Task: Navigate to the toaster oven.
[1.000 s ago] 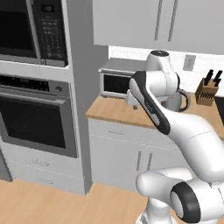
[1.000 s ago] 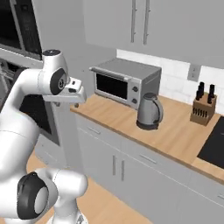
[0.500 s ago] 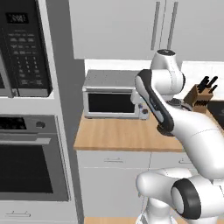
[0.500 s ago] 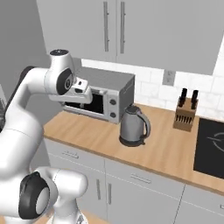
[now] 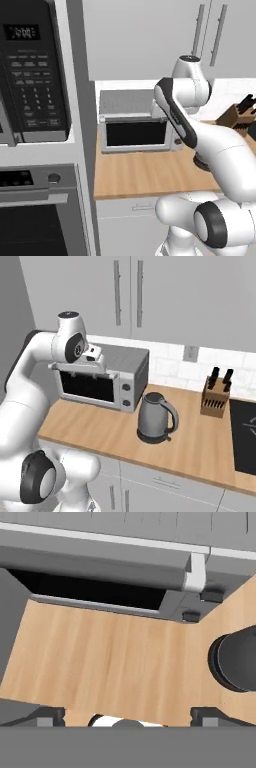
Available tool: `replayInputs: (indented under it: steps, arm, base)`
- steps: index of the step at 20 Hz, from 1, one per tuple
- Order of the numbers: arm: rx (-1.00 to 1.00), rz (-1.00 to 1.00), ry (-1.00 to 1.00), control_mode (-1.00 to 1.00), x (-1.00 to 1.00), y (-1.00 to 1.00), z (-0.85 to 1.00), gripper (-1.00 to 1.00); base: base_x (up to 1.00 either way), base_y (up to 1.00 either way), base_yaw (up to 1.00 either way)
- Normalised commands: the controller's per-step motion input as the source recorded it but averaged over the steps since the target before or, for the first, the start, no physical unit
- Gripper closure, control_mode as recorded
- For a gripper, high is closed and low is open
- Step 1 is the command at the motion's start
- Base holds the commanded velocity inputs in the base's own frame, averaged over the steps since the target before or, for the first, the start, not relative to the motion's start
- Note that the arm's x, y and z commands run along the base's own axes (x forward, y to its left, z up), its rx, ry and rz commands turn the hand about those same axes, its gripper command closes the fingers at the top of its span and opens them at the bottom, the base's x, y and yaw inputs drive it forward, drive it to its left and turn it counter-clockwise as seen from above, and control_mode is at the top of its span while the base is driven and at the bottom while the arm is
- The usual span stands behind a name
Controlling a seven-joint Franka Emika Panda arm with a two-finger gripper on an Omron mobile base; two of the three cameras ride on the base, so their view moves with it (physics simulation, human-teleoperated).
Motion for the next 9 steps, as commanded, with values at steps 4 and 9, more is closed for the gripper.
replayInputs:
  steps: [4,9]
  arm:
    - [0.00,0.00,0.00,1.00,0.00,0.00,0.00,-1.00]
    - [0.00,0.00,0.00,1.00,0.00,0.00,0.00,-1.00]
  base:
    - [0.36,0.02,-0.16]
    - [0.37,0.23,-0.15]
